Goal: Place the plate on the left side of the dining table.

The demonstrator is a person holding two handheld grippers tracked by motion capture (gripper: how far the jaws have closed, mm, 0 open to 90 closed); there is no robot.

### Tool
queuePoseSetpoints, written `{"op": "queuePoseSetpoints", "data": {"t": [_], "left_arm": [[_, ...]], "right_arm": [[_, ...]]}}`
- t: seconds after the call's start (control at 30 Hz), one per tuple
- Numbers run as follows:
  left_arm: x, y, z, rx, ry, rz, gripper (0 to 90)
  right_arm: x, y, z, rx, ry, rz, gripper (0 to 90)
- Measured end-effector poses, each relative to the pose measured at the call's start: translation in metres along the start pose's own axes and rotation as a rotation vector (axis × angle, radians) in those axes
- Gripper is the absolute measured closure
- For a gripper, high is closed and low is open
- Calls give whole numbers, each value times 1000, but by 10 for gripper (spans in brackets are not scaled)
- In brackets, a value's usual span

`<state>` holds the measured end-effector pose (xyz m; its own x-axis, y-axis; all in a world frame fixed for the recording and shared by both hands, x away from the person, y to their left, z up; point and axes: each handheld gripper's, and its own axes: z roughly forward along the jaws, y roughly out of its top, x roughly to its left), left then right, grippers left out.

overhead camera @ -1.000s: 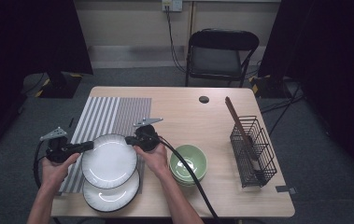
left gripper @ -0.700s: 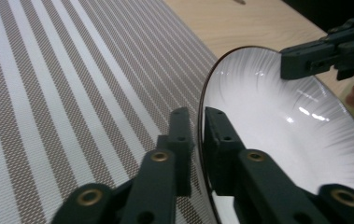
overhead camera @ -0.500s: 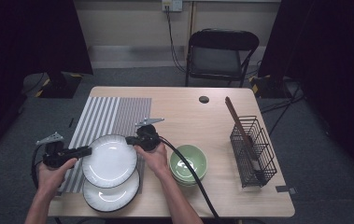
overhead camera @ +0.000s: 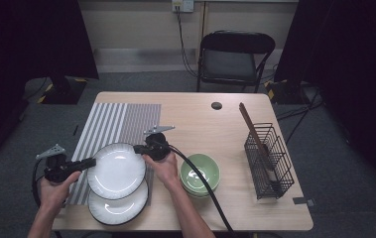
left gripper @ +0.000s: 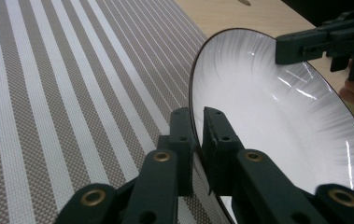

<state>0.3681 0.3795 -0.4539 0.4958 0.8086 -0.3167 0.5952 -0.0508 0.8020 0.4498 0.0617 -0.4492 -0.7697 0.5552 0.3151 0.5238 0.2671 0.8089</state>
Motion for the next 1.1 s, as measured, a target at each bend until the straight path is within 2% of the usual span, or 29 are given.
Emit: {"op": "queuePoseSetpoints", "data": {"t": [0.07, 0.17, 0.23, 0.63, 0.9, 1.1], "left_arm": [[0, 3, 2, -3, 12, 12, 844], [0, 7, 6, -10, 13, -4, 852], [2, 11, 7, -5, 21, 11, 856], [6, 18, 9, -33, 31, -21, 868], [7, 29, 8, -31, 55, 15, 871], [8, 35, 9, -40, 47, 23, 871]], "right_arm": [[-1, 1, 0, -2, -4, 4, 880], [-2, 4, -1, -8, -20, -5, 880], [-3, 6, -2, -7, -24, -6, 880], [-3, 12, -1, -25, -50, -10, 880], [-3, 17, 2, -36, -58, -18, 879], [-3, 22, -1, -50, -68, -18, 879]]}}
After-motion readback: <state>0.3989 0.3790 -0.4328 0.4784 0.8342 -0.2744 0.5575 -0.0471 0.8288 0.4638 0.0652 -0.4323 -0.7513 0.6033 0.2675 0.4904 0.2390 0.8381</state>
